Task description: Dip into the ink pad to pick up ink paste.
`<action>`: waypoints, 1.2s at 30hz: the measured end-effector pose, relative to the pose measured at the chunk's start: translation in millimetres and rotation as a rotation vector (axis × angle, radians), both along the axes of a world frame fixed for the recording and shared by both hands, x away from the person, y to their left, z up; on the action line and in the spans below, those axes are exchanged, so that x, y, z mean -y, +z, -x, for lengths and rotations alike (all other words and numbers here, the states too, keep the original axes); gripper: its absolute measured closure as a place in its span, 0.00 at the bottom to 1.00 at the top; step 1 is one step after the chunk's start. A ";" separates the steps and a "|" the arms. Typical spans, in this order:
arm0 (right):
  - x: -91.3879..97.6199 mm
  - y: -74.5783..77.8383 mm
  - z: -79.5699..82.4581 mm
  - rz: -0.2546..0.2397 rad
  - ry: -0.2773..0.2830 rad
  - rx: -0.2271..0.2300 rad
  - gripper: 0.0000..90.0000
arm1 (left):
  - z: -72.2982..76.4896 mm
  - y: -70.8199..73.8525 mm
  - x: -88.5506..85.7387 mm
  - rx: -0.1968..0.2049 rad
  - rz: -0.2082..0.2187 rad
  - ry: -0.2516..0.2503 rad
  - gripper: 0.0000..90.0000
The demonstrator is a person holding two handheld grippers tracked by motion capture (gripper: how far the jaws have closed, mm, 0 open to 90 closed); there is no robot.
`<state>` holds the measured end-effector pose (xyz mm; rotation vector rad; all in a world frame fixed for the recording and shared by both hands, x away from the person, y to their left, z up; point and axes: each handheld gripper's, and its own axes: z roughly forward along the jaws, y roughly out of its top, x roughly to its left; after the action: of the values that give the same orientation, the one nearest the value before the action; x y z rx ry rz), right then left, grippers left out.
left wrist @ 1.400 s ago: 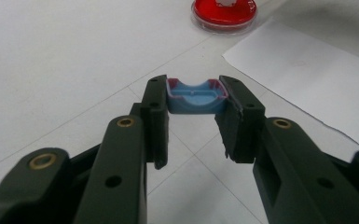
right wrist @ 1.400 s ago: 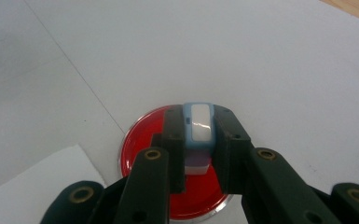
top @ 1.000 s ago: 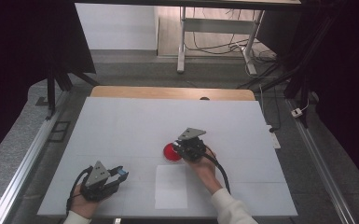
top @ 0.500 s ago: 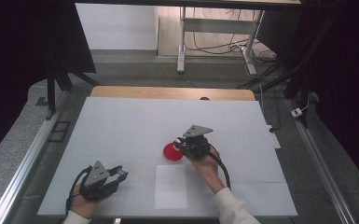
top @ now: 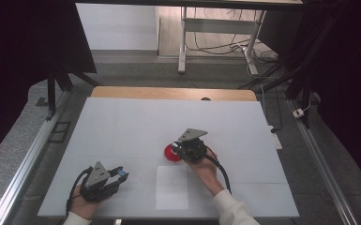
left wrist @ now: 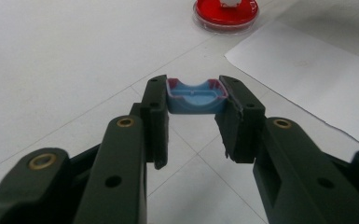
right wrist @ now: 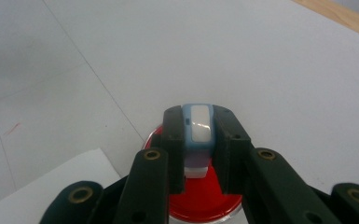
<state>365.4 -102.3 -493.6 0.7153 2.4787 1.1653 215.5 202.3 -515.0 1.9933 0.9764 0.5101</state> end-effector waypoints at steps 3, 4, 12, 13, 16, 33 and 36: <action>-0.2 -2.2 -0.7 0.010 -0.002 -0.002 0.83 | 0.0 -0.1 0.2 0.000 0.000 -0.001 0.72; -0.1 -3.2 -1.2 0.012 -0.001 -0.003 0.83 | 0.0 -0.1 0.2 0.000 0.000 -0.001 0.72; -1.0 -4.0 -0.8 0.018 -0.004 0.001 0.83 | 0.3 -0.1 0.1 0.001 -0.001 0.001 0.72; -0.8 -4.0 -1.0 0.020 -0.004 0.001 0.83 | 0.3 -0.1 0.1 0.000 -0.001 0.000 0.72; -0.5 -4.1 -1.3 0.021 -0.004 -0.002 0.83 | -0.1 -0.4 -0.3 -0.002 0.000 0.002 0.72; -0.4 -9.6 -2.2 0.007 -0.010 -0.014 0.84 | 0.5 -0.1 -0.1 0.000 0.000 0.004 0.72; -0.8 -9.9 -0.3 0.024 -0.014 -0.002 0.84 | 1.0 -0.1 0.5 0.000 -0.001 0.004 0.72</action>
<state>365.7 -101.5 -503.5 0.7260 2.4808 1.1284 214.5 201.8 -515.1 1.9928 0.9798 0.5133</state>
